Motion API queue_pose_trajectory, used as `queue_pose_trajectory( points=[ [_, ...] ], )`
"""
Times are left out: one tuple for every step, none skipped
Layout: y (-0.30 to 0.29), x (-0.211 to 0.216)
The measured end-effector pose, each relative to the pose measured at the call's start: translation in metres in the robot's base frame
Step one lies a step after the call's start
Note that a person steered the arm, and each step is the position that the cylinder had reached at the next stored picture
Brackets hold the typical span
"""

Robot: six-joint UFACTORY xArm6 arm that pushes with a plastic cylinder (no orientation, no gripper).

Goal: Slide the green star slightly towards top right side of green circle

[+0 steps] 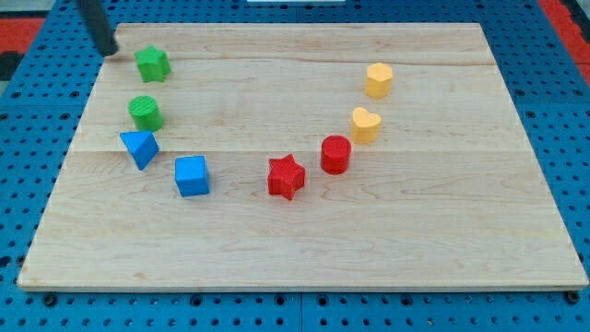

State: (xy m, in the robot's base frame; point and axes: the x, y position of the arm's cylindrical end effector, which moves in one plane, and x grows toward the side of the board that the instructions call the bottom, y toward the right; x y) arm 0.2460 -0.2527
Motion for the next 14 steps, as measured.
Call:
queue_pose_trajectory(
  points=[
    [0.019, 0.018],
    [0.040, 0.047],
    [0.050, 0.053],
    [0.035, 0.014],
    [0.035, 0.013],
    [0.035, 0.013],
    [0.037, 0.013],
    [0.037, 0.008],
    [0.015, -0.009],
    [-0.019, -0.020],
    [-0.047, -0.004],
    [-0.046, 0.047],
    [-0.041, 0.110],
    [-0.027, 0.167]
  ],
)
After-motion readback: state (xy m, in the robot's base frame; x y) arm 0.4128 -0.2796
